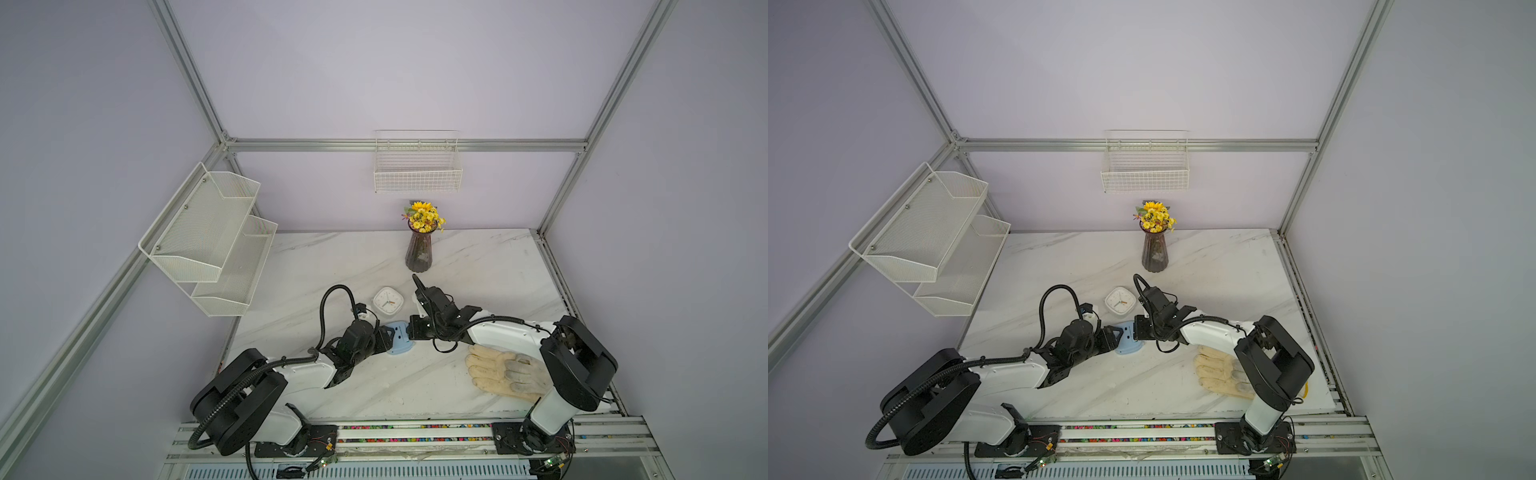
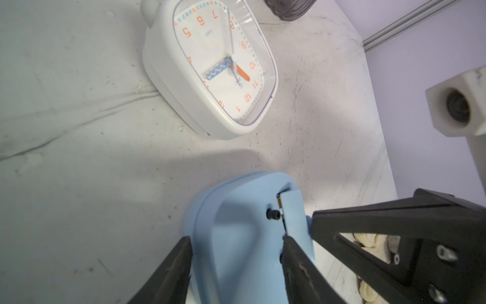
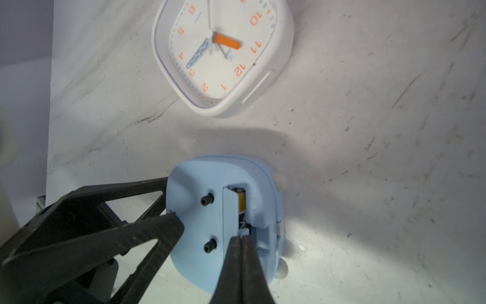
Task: Insert the battery into the alarm
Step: Install the cover on the alarm.
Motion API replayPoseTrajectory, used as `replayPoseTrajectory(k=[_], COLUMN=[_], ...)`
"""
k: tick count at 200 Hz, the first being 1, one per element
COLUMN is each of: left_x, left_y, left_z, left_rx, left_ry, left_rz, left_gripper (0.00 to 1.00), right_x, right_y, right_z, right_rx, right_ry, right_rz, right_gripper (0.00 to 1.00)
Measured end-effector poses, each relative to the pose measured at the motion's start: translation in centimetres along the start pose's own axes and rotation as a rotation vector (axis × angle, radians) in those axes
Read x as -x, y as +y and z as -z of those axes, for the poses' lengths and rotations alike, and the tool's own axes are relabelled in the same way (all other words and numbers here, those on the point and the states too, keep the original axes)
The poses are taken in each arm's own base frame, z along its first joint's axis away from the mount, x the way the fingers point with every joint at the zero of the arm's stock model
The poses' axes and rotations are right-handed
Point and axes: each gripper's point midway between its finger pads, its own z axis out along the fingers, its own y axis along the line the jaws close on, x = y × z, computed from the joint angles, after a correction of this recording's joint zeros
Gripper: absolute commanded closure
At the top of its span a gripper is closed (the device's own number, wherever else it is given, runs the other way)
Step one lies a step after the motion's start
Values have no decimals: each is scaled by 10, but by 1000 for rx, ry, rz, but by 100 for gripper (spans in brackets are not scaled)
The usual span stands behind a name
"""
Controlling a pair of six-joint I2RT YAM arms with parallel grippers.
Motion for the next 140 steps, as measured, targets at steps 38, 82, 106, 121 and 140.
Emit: replayPoseTrajectory(k=[38,82,106,121,140], left_x=[-8,-7,-7,-6,-5], left_y=[6,6,4,4,3], left_z=[-9,-10,-12,-13,-14], left_rx=[19,18,16,16,17], left_ry=[36,38,43,43,43], left_rz=[-10,-13,-13,-13,-12], left_gripper=[46,46,46,46,46], right_x=[-3,-4,-5,-5,-5], right_y=[0,-1,-3,-4,-4], right_z=[0,-1,-2,-2,-2], right_rx=[6,5,3,1,-3], right_ry=[11,14,15,14,11], right_rz=[2,1,-2,-5,-9], right_gripper=[100,100,100,100,100])
